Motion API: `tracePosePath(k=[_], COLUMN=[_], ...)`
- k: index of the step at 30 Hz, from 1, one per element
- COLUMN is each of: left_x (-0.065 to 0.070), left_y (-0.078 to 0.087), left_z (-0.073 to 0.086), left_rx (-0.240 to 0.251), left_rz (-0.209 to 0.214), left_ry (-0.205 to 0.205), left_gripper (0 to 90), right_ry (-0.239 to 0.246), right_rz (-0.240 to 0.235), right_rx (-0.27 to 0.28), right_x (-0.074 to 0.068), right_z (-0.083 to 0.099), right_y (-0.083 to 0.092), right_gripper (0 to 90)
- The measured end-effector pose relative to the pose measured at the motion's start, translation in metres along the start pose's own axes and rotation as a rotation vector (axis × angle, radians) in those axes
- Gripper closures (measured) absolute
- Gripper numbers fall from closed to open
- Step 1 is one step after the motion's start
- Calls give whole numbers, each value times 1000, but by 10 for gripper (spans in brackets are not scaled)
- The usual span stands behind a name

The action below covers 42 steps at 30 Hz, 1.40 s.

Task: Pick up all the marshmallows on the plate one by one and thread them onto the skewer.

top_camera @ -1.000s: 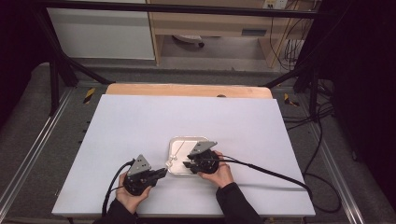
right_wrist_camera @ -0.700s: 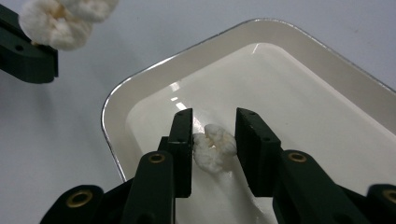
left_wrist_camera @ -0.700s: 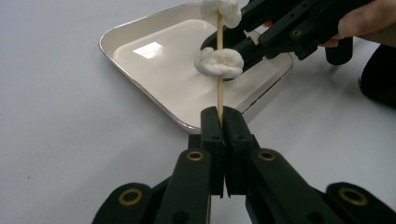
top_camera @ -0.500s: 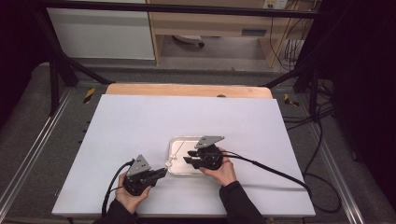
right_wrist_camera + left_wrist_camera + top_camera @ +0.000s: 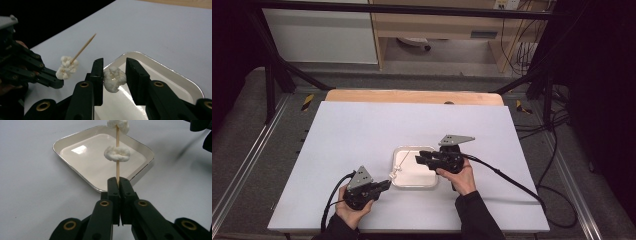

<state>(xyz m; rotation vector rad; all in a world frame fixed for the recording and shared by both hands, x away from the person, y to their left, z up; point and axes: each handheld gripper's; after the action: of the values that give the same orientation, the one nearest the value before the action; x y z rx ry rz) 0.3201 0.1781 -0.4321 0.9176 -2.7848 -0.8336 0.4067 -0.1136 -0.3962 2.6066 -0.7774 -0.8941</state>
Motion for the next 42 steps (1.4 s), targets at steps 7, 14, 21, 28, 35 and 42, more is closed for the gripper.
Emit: tracePosePath(k=[7, 14, 21, 28, 35, 42], left_x=[1, 2, 3, 5, 5, 5], left_y=[0, 1, 1, 0, 0, -1], left_z=[0, -1, -1, -2, -2, -2], left_rx=[5, 17, 14, 12, 11, 10], left_rz=[4, 10, 15, 20, 21, 22], left_ry=[-4, -16, -24, -30, -30, -30], left_gripper=[883, 883, 883, 883, 883, 883], right_ry=[-91, -163, -205, -237, -231, -235], right_rz=[-76, -148, -182, -220, -238, -247], right_rx=[83, 151, 167, 150, 127, 117], right_x=[4, 5, 9, 11, 8, 8], right_z=[-9, -17, -19, -17, -16, -14], right_y=[12, 15, 10, 4, -1, -3], right_gripper=[687, 688, 687, 688, 690, 693])
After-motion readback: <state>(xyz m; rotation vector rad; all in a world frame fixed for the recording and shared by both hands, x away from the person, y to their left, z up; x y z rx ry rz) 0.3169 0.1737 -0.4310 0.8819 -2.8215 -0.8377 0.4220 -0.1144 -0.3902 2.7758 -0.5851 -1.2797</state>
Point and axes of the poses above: each handheld gripper's, and its own axes: y roughly backward along the jaws, z roughly out of its underside, x roughly to its right, and after that the axes turned 13 degrees about -y, right-handed
